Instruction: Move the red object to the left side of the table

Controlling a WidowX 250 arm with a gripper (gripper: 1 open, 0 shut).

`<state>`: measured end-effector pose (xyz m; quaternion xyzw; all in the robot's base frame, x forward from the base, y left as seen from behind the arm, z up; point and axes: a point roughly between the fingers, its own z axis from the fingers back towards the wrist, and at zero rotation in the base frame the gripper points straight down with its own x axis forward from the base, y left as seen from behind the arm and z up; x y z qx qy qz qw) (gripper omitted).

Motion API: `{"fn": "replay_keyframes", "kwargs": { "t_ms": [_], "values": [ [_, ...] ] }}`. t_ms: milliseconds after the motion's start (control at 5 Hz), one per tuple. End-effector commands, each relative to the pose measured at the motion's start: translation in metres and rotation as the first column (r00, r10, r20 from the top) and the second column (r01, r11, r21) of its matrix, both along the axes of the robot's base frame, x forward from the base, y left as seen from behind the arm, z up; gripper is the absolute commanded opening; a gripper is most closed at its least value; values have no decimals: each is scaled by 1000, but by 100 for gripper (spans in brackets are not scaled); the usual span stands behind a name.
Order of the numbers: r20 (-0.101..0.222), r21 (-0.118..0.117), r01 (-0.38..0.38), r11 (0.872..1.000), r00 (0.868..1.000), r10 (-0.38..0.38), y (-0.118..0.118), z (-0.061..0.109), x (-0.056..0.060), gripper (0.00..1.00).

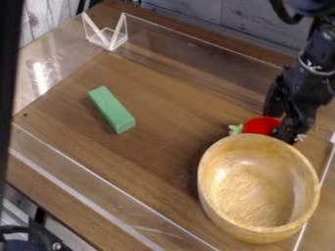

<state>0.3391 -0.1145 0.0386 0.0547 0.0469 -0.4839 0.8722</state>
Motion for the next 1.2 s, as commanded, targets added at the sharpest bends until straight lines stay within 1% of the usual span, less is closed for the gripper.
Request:
{"fn": "replay_keyframes", "kwargs": {
  "t_ms": [0,200,400,600,800,1000],
  "values": [
    [61,-16,-40,999,997,41,6,14,10,0],
    [68,-8,-88,996,994,88,16,15,8,0],
    [76,11,-57,998,996,56,25,19,11,100],
    [81,23,-28,999,996,26,35,21,15,0],
    [93,24,-16,1000,996,14,48,27,11,0],
    [107,35,-14,999,994,10,48,38,5,0]
  ]
}}
